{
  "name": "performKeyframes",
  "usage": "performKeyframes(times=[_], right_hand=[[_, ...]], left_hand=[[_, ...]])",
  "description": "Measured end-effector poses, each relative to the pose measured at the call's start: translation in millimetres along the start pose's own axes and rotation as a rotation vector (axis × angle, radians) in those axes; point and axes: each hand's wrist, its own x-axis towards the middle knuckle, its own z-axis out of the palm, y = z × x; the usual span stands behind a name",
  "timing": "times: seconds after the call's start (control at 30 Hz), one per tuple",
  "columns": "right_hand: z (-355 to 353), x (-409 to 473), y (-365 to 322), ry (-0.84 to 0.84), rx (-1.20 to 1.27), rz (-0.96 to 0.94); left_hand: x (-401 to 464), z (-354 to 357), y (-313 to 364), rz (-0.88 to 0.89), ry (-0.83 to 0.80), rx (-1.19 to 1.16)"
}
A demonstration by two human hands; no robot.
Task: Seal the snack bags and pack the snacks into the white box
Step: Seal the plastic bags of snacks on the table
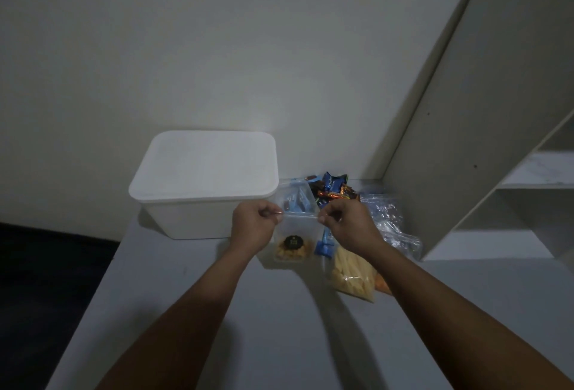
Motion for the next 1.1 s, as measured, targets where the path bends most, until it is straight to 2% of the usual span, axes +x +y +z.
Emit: performKeyframes(times=[0.17, 0.37, 0.53, 0.7, 0.97, 1.1], right_hand=[[1, 4, -10, 0.08, -0.115, -0.011], [-4, 5, -18, 0.046, -0.014, -0.049], [-3, 4, -25, 0.04, 0.02, -0.078], [-2, 8, -28, 0.083, 0.049, -0.042], [-2, 6, -43, 0.053, 0.047, -0.12], [-3, 8, -47, 0.078, 0.076, -0.081]], left_hand=[[3, -2, 7, 0.036, 0.018, 0.033], [4, -13, 13, 0.13, -0.029, -0.017], [5, -11, 17, 0.124, 0.002, -0.01], [6, -15, 21, 0.167, -0.088, -0.061], [10, -11, 23, 0.223, -0.015, 0.031], [7, -12, 27, 0.218, -0.052, -0.019]])
